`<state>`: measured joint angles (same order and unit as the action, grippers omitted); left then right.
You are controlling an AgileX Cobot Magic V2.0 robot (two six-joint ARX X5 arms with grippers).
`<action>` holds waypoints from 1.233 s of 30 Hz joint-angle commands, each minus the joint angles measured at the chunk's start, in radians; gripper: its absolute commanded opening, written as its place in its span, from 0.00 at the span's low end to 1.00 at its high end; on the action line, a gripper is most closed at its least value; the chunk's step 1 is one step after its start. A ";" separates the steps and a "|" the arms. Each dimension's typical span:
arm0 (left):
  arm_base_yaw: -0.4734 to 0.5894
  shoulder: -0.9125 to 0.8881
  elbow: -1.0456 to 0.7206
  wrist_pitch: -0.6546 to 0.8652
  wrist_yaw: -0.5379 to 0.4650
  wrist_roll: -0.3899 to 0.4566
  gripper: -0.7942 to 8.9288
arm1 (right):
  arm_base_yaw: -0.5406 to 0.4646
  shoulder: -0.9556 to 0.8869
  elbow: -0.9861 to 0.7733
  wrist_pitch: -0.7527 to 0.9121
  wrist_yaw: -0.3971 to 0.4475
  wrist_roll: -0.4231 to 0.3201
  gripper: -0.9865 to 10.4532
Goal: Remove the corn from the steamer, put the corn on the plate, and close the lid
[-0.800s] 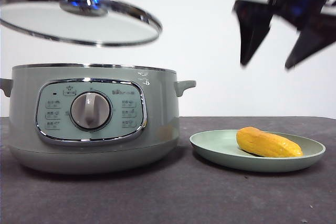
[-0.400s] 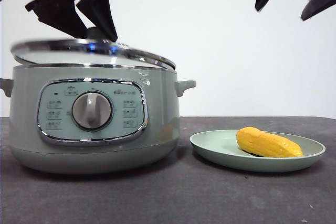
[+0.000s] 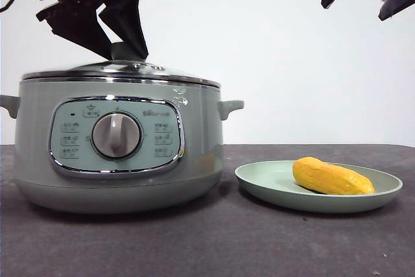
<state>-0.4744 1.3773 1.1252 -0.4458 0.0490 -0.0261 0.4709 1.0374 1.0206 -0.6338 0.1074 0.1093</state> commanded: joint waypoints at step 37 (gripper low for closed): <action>-0.003 -0.415 0.008 -0.142 0.002 0.055 0.07 | 0.002 0.000 -0.006 -0.026 -0.003 0.010 0.22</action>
<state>-0.4744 0.9703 1.1393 -0.5781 0.0517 -0.0025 0.4709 1.0374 1.0206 -0.6640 0.1047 0.1093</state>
